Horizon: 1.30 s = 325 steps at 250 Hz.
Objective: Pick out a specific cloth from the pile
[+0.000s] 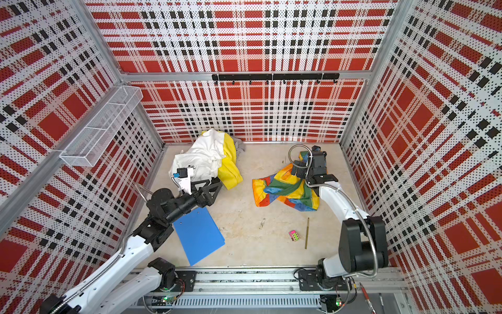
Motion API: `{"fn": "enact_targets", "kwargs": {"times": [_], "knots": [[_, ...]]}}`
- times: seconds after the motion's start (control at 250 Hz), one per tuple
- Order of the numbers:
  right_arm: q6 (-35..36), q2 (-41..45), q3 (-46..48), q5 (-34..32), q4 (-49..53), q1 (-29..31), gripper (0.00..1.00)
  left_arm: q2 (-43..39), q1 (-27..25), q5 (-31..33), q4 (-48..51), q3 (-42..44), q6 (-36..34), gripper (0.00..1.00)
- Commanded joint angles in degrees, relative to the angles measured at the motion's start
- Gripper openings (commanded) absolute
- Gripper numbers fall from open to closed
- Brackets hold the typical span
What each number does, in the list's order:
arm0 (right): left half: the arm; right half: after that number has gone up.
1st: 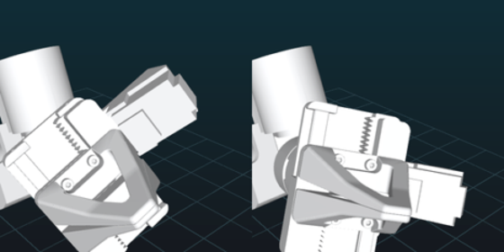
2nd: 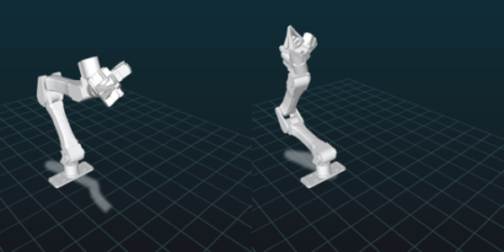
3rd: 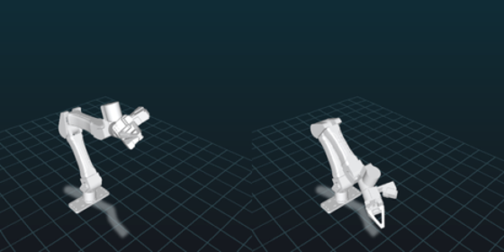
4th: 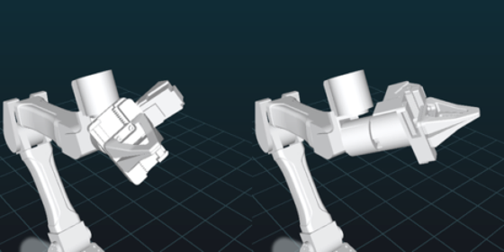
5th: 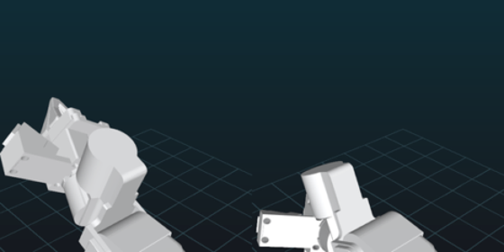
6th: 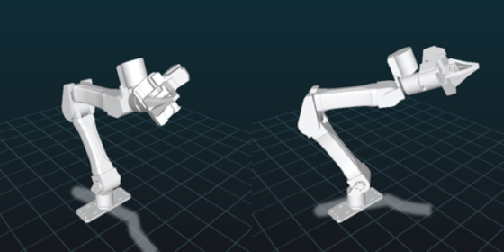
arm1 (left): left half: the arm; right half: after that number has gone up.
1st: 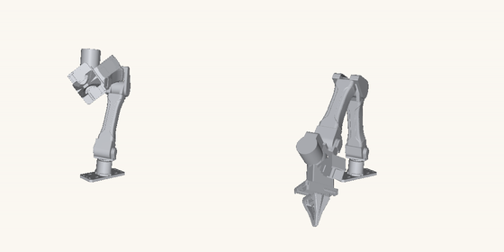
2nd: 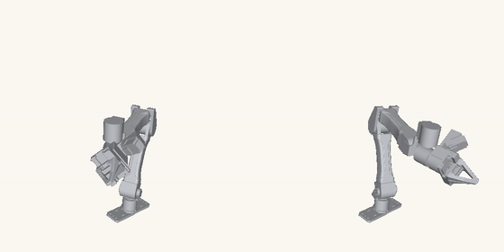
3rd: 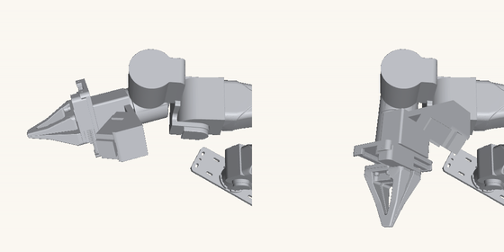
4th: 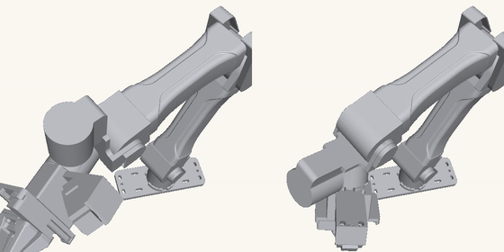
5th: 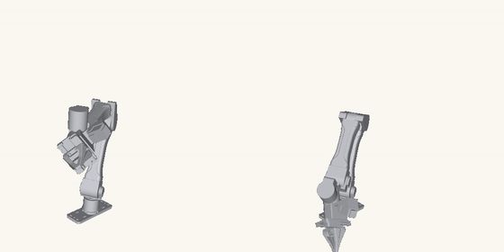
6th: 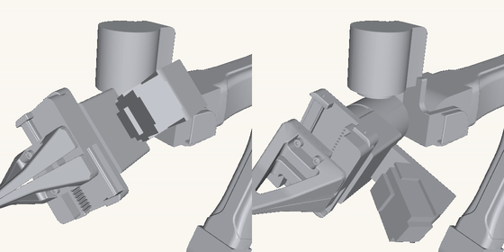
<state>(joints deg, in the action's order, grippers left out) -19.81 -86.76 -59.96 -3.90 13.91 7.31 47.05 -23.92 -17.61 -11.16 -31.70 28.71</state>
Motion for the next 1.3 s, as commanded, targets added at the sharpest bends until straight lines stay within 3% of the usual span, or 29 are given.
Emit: {"fn": "enact_targets", "kwargs": {"times": [0.0, 0.38, 0.448, 0.496, 0.644, 0.8, 0.804, 0.808, 0.816, 0.828, 1.016, 1.297], "knots": [[0.1, -5.4, -1.2, -0.7, 2.5, -0.1, 1.00, -1.2, 0.4, -0.4, -1.7, 0.8, 0.4, 0.99], [-0.4, -19.0, -3.3, -4.8, 6.0, 2.4, 1.00, -1.3, 0.5, -0.3, -1.5, 0.7, 0.6, 0.99], [-0.2, -20.3, -3.9, -5.1, 6.5, 2.5, 0.95, -1.3, 0.5, -0.3, -1.5, 0.6, 0.6, 0.99], [0.1, -21.2, -4.7, -5.7, 7.4, 2.7, 0.86, -1.2, 0.5, -0.2, -1.5, 0.6, 0.5, 0.99], [1.0, -22.8, -6.4, -7.2, 9.2, 3.5, 0.42, -1.0, 0.5, -0.5, -1.5, 0.7, 0.6, 0.99], [1.0, -18.2, -6.2, -2.9, 6.5, 4.1, 0.42, -1.2, 0.6, -0.4, -1.5, 0.9, 0.5, 0.99], [1.0, -17.8, -6.2, -2.7, 6.4, 4.1, 0.24, -1.3, 0.5, -0.3, -1.4, 0.9, 0.5, 0.99], [1.0, -17.8, -6.2, -2.7, 6.4, 4.1, 0.24, -1.2, 0.6, -0.3, -1.4, 0.9, 0.6, 0.99], [1.2, -17.4, -6.3, -2.2, 6.2, 4.1, 0.10, -1.2, 0.6, -0.4, -1.4, 0.9, 0.6, 0.99], [1.3, -16.8, -6.4, -1.4, 6.0, 4.1, 0.05, -1.3, 0.6, -0.4, -1.4, 0.9, 0.6, 0.99], [1.2, -6.8, -10.4, 11.0, 3.6, 4.2, 0.00, -1.2, 0.7, -0.4, -1.3, 0.6, 0.6, 0.99], [-2.6, 0.6, -20.0, 20.4, 5.2, 1.8, 0.00, -1.2, 0.9, -0.7, -1.4, 0.6, 0.7, 0.99]]}}
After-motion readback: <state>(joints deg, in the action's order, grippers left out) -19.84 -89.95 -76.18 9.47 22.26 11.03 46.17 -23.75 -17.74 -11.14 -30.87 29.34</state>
